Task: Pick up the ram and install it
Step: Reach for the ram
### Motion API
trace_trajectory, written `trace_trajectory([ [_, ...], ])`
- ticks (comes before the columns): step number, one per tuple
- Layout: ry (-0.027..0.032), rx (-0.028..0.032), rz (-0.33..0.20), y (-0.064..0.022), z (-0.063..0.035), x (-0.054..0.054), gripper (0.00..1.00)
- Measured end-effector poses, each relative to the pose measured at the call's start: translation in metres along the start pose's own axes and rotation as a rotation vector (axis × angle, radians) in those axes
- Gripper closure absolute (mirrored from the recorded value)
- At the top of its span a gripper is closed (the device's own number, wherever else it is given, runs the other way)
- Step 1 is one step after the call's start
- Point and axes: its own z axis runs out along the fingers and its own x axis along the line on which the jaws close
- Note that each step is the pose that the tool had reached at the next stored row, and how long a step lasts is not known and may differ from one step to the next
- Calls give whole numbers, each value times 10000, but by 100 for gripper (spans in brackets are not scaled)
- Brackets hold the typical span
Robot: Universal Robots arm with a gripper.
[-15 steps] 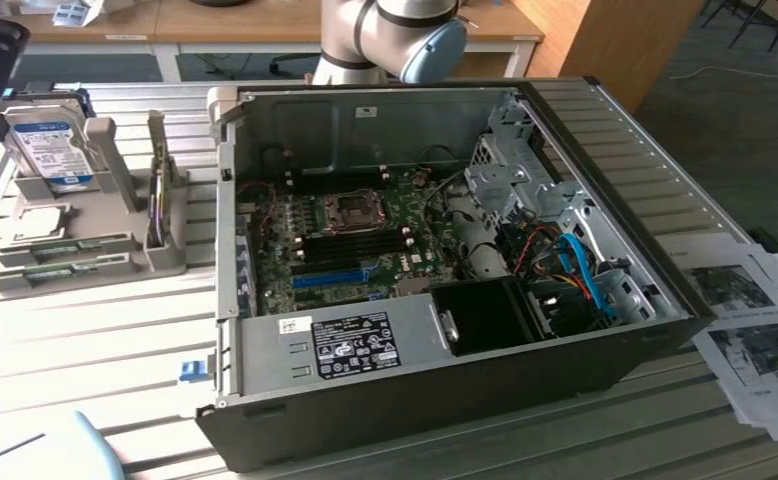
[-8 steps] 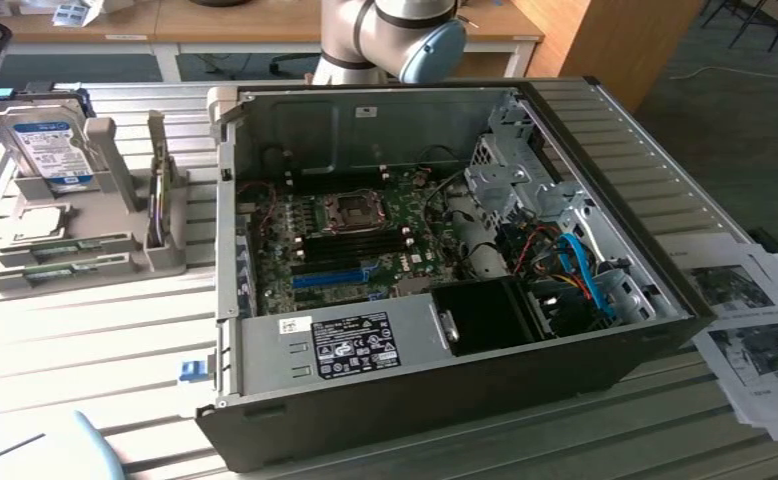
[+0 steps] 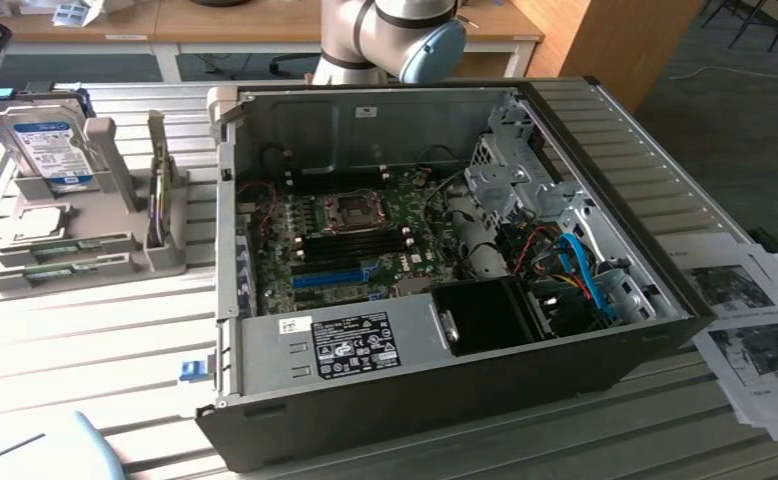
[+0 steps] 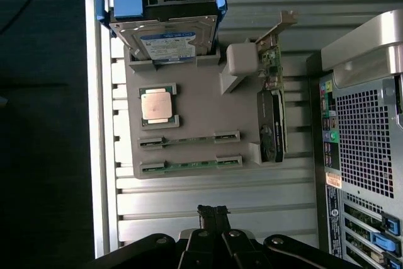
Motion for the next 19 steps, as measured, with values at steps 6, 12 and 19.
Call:
trace_trajectory([
  [6,0,0,0,39,5,3,91],
  [12,-1,0,0,112,11,8,91],
  [19,0,0,0,220,18,17,91],
])
